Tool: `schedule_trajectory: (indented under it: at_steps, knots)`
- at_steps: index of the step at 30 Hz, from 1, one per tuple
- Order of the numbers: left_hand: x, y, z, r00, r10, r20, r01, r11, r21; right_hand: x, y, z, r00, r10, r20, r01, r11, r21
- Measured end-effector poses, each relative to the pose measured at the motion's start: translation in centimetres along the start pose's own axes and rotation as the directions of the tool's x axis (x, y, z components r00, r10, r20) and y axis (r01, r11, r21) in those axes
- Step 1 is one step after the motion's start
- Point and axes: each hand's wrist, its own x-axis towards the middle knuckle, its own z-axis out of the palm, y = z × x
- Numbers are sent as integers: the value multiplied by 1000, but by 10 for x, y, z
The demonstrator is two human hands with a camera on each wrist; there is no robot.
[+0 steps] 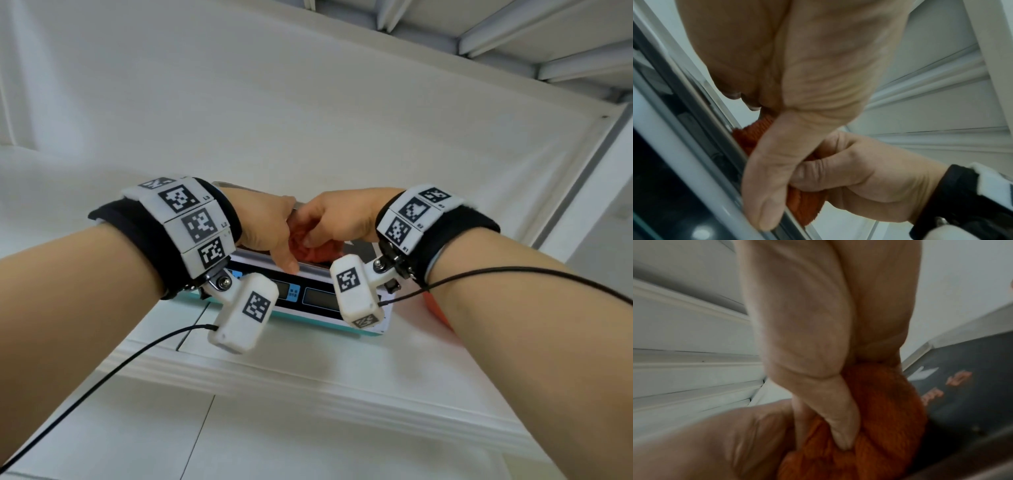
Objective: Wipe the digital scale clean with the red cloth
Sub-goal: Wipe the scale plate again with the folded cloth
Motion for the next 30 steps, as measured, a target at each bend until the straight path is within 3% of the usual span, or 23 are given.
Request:
schedule_trajectory:
  at_steps: [12, 20, 24, 30]
  knots:
    - [-3, 8, 1, 999, -39, -3, 39, 997, 62, -40, 24, -24, 956, 287, 65, -266, 936, -230]
    - [1, 27, 15, 998, 57, 21, -56, 998, -19, -49, 44, -25, 934, 337, -122, -357, 902, -243]
    - [5, 31, 21, 995, 98, 22, -97, 995, -40, -55, 48, -22, 933, 361, -17, -354, 903, -244]
    - [5, 33, 24, 996, 91, -2, -91, 993, -81, -66, 58, -25, 939, 298, 172, -313, 947, 66]
